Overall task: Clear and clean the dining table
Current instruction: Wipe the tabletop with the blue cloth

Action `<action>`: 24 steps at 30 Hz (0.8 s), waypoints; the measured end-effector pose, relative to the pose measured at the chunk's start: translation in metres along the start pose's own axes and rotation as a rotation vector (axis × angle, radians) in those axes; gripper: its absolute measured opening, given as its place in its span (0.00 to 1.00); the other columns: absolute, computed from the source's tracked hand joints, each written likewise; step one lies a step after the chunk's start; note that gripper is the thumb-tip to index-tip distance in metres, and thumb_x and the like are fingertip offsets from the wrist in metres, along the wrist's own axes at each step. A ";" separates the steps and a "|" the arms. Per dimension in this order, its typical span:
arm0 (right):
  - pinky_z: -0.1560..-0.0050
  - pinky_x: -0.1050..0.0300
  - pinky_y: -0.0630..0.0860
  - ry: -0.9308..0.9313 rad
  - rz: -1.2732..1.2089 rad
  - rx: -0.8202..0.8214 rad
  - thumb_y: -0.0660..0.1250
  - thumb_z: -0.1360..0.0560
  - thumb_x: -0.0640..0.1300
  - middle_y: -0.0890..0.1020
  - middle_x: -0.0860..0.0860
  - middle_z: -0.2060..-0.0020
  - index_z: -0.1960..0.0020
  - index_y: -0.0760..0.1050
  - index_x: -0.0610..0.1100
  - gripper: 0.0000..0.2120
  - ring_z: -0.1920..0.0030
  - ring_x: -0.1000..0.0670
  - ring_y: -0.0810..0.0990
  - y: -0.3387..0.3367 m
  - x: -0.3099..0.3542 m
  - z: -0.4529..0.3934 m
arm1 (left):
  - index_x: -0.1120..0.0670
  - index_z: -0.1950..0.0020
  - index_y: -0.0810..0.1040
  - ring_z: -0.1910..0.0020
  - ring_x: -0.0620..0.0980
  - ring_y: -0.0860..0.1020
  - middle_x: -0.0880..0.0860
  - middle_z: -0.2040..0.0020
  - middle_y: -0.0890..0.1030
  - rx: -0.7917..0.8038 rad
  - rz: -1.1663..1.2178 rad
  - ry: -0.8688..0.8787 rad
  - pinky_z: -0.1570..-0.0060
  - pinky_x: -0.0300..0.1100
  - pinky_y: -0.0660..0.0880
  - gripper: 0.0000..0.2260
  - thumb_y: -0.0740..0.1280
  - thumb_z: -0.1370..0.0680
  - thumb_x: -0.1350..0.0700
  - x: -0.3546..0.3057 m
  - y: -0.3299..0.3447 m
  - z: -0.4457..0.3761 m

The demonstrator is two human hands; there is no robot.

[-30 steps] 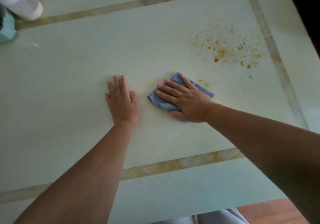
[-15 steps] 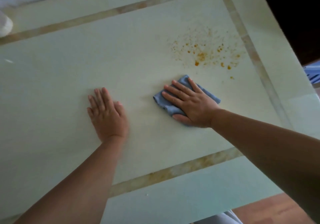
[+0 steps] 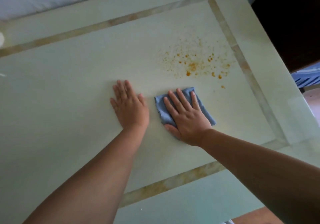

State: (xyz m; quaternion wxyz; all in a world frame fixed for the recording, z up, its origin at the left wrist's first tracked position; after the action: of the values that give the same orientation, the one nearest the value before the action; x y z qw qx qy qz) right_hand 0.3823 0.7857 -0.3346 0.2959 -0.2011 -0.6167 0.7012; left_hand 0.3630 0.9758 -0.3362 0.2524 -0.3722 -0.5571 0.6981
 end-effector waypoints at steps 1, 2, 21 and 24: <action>0.25 0.33 0.45 -0.084 0.016 0.015 0.47 0.21 0.66 0.51 0.44 0.20 0.20 0.49 0.44 0.37 0.21 0.41 0.46 -0.002 -0.005 -0.005 | 0.56 0.21 0.54 0.21 0.56 0.51 0.56 0.20 0.53 0.008 -0.002 0.029 0.26 0.57 0.49 0.27 0.56 0.19 0.51 -0.008 0.001 -0.011; 0.25 0.34 0.45 -0.155 0.027 0.023 0.47 0.20 0.66 0.52 0.45 0.20 0.20 0.49 0.45 0.37 0.21 0.41 0.46 -0.004 -0.009 -0.011 | 0.55 0.20 0.54 0.21 0.56 0.50 0.55 0.20 0.52 0.009 -0.006 0.046 0.26 0.57 0.49 0.27 0.56 0.18 0.51 -0.011 0.001 -0.022; 0.26 0.31 0.45 -0.270 0.055 -0.062 0.44 0.21 0.64 0.55 0.50 0.21 0.20 0.52 0.49 0.33 0.21 0.45 0.50 -0.031 -0.051 -0.178 | 0.55 0.23 0.64 0.24 0.58 0.62 0.57 0.24 0.64 -0.112 -0.080 0.060 0.30 0.57 0.62 0.25 0.49 0.19 0.48 -0.009 0.010 -0.055; 0.27 0.30 0.42 -0.137 0.026 -0.077 0.43 0.21 0.64 0.53 0.50 0.20 0.20 0.50 0.49 0.34 0.20 0.45 0.47 -0.036 -0.056 -0.198 | 0.54 0.23 0.62 0.23 0.56 0.60 0.55 0.23 0.62 -0.119 -0.064 0.052 0.29 0.56 0.59 0.26 0.49 0.20 0.48 -0.009 0.010 -0.053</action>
State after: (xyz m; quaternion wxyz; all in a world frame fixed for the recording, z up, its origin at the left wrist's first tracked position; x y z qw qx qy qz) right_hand 0.5584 0.8989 -0.3350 0.2362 -0.1720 -0.6594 0.6927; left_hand 0.4113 0.9975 -0.3490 0.2663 -0.3868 -0.6026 0.6453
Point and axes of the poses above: each hand's wrist, its own z-axis away from the middle knuckle, its own y-axis out of the palm, x = y × z, the point moved 3 cm from there along -z, towards the middle knuckle
